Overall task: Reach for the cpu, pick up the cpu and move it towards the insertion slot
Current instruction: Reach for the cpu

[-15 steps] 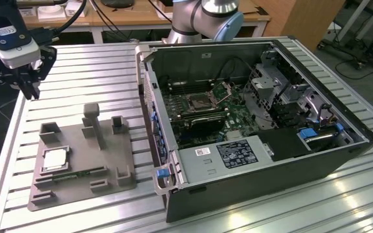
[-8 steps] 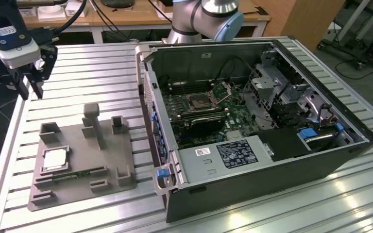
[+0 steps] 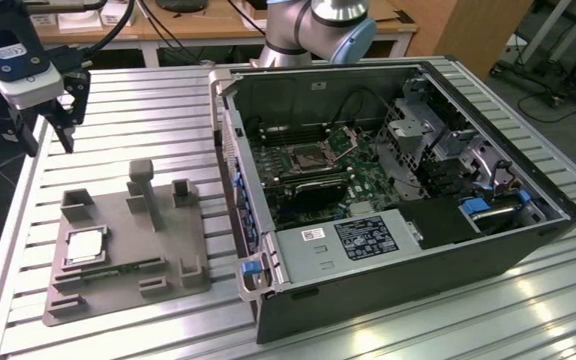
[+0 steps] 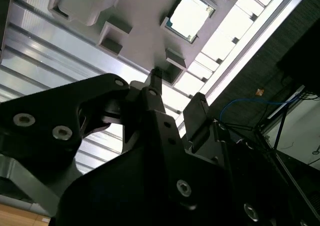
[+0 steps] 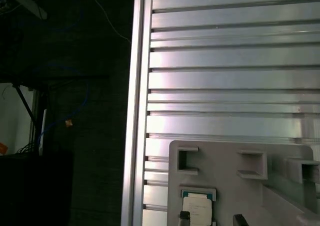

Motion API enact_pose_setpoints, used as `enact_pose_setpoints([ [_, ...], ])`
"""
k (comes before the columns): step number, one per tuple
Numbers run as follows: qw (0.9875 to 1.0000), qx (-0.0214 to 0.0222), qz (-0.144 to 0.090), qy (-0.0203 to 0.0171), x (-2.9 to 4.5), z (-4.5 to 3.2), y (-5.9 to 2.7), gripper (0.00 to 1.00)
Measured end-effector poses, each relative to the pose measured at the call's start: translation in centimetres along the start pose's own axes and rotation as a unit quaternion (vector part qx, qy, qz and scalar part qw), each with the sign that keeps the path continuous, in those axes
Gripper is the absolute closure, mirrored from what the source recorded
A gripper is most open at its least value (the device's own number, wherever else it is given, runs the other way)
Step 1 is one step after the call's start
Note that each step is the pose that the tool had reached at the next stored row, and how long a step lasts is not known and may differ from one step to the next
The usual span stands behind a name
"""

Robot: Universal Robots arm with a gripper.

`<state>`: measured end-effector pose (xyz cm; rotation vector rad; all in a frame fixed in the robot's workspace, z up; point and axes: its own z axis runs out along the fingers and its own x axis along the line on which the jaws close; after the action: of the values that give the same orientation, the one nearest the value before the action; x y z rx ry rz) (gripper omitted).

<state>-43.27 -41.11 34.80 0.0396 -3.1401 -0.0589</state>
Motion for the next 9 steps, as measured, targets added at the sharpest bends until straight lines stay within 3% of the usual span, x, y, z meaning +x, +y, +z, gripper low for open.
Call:
enact_pose_setpoints([
  [2,1.0,-0.0002,0.0,0.0001,0.15,0.25,-0.12,0.54],
  [5,1.0,-0.0007,0.0,-0.0001,0.41,0.79,-0.28,0.42],
  [9,1.0,-0.0008,0.0,0.0001,0.75,1.48,-0.59,0.42],
])
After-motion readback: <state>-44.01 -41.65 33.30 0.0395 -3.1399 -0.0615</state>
